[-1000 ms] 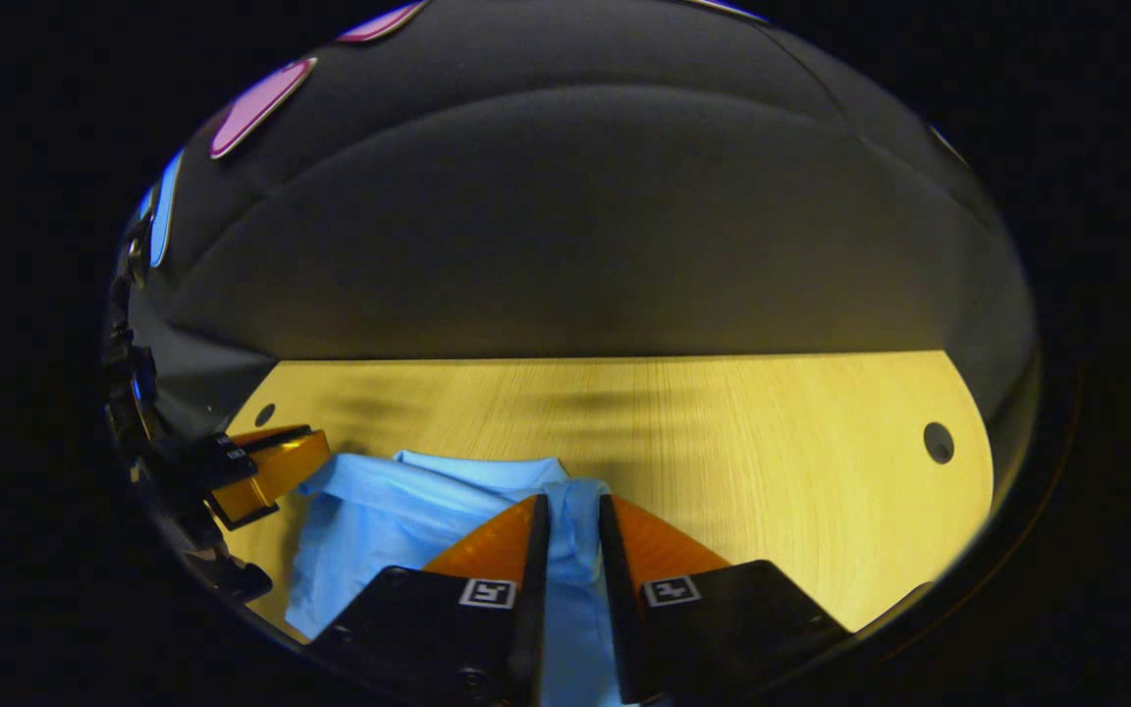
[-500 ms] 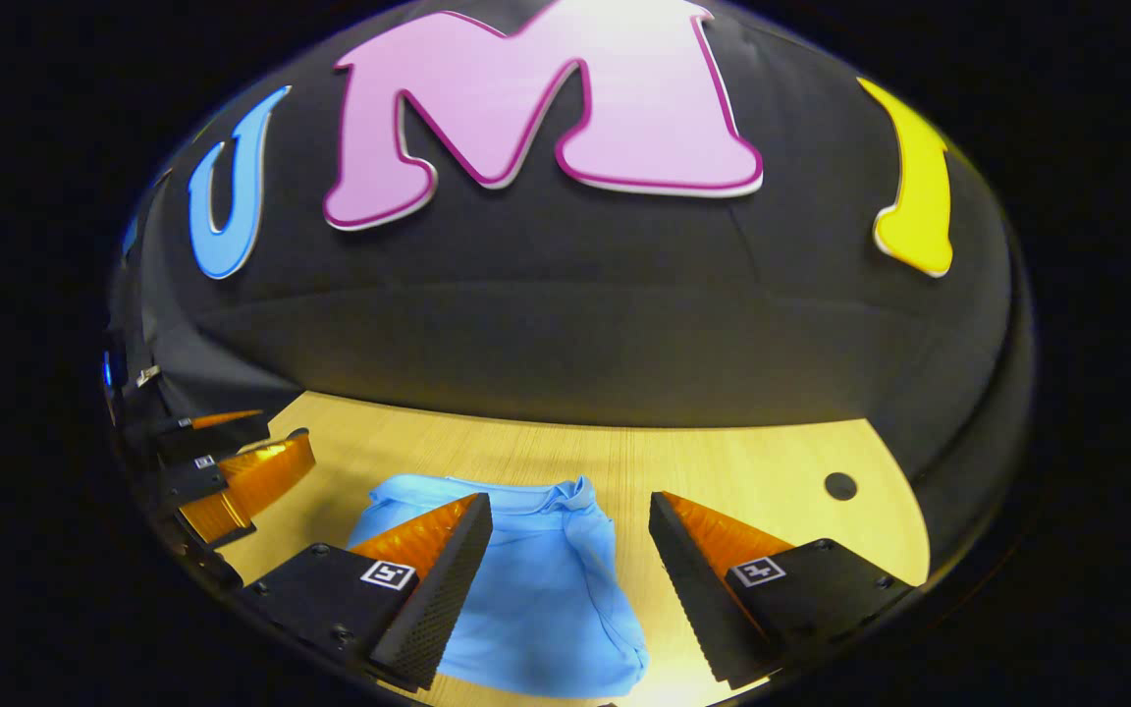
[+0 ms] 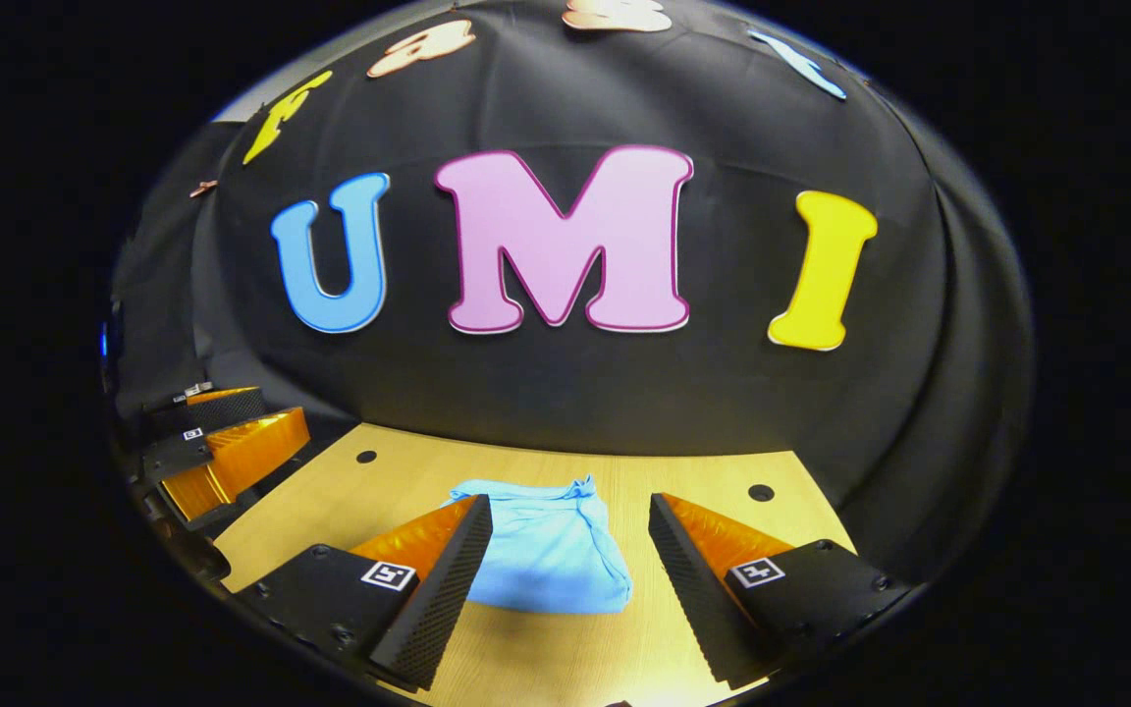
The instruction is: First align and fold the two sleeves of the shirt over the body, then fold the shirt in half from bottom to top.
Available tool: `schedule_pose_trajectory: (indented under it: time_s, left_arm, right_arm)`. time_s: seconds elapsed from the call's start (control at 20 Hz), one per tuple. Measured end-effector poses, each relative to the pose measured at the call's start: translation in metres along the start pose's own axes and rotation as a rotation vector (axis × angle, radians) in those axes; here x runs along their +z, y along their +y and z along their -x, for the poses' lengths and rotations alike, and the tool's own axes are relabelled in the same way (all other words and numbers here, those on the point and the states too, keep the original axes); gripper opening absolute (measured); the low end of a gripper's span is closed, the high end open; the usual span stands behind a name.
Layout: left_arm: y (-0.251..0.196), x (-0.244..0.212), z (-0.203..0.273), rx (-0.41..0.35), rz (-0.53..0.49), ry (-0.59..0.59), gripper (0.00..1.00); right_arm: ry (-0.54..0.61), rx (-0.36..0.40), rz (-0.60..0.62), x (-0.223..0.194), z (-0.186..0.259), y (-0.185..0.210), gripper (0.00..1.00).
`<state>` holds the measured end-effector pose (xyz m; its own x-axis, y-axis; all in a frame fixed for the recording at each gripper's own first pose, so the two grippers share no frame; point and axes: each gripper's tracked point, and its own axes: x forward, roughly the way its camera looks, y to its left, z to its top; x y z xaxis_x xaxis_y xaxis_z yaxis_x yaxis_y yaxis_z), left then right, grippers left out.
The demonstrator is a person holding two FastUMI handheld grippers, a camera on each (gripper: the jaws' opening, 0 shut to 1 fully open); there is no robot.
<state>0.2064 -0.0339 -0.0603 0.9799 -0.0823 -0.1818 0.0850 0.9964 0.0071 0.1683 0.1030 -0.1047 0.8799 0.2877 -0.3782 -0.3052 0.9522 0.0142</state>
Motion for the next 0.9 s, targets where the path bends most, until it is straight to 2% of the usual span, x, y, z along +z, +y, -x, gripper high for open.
schedule_pose_trajectory:
  time_s: [0.35, 0.55, 0.65, 0.9]
  left_arm:
    - [-0.030, 0.015, 0.139, -0.007, 0.006, -0.054, 0.98]
    - [-0.043, 0.012, 0.184, -0.006, -0.020, -0.053, 0.98]
    - [-0.054, 0.007, 0.198, -0.039, -0.021, -0.058, 0.98]
    - [-0.066, -0.008, 0.239, -0.058, 0.017, -0.044, 0.98]
  right_arm:
    - [-0.119, 0.017, -0.016, 0.017, 0.112, 0.022, 0.99]
    - [-0.108, 0.019, -0.031, -0.001, 0.166, 0.024, 1.00]
    - [-0.120, 0.003, -0.035, -0.010, 0.188, 0.023, 0.99]
    - [-0.100, -0.021, -0.005, -0.038, 0.218, 0.022, 0.99]
